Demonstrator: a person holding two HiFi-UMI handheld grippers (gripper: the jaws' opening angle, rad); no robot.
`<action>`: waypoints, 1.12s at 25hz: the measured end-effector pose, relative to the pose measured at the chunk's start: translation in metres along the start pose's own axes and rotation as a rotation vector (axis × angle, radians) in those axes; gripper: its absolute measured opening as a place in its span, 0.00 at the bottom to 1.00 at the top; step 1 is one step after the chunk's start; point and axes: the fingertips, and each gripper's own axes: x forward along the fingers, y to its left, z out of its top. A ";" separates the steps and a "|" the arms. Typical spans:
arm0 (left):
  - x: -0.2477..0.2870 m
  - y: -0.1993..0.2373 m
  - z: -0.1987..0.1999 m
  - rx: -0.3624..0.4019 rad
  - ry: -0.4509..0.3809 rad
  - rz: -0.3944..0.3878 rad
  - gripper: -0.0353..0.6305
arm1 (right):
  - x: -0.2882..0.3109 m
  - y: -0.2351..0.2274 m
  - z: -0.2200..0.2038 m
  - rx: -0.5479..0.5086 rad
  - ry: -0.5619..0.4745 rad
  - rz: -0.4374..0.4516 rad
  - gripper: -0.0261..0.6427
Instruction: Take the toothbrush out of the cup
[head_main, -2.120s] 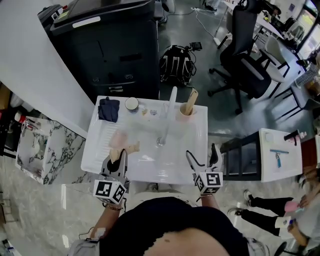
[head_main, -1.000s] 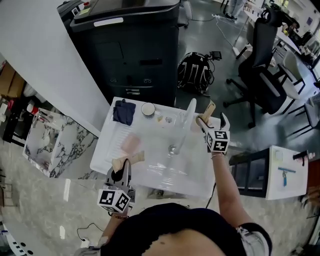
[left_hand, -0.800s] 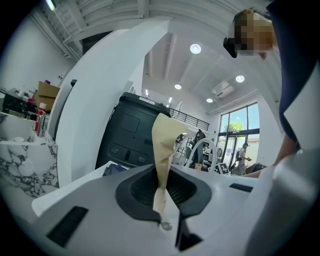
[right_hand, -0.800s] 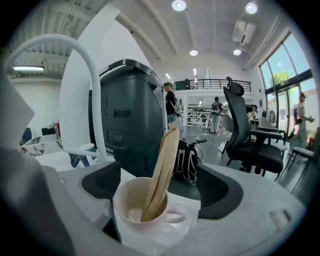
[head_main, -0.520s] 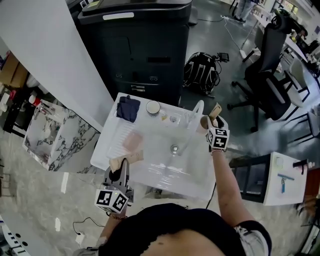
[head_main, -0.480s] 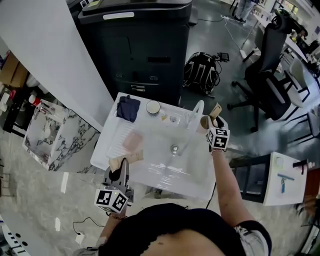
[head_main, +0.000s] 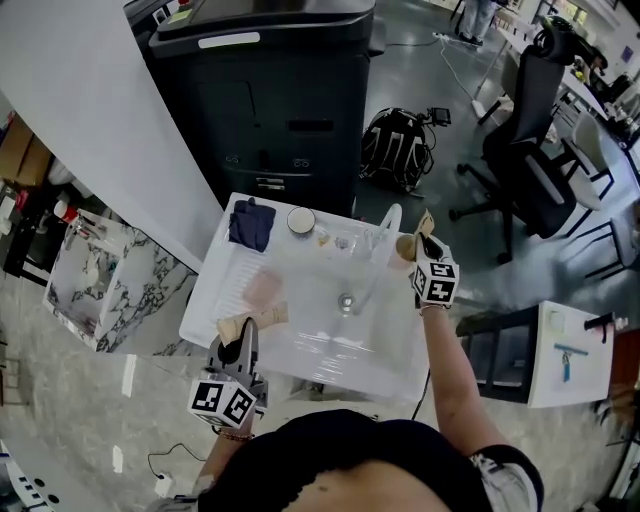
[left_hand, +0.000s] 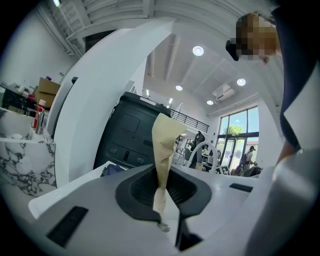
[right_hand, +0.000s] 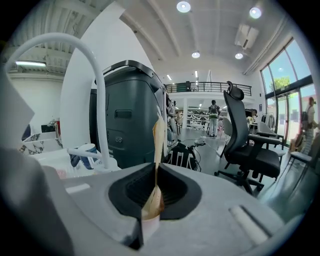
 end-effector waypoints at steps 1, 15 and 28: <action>0.002 0.000 -0.002 0.008 0.005 -0.004 0.10 | -0.003 0.001 0.005 0.010 -0.016 0.003 0.06; 0.020 -0.013 -0.016 0.023 0.040 -0.086 0.10 | -0.102 -0.001 0.094 -0.007 -0.273 0.000 0.05; 0.028 -0.034 -0.026 0.061 0.057 -0.157 0.10 | -0.243 0.020 0.105 -0.114 -0.422 -0.059 0.05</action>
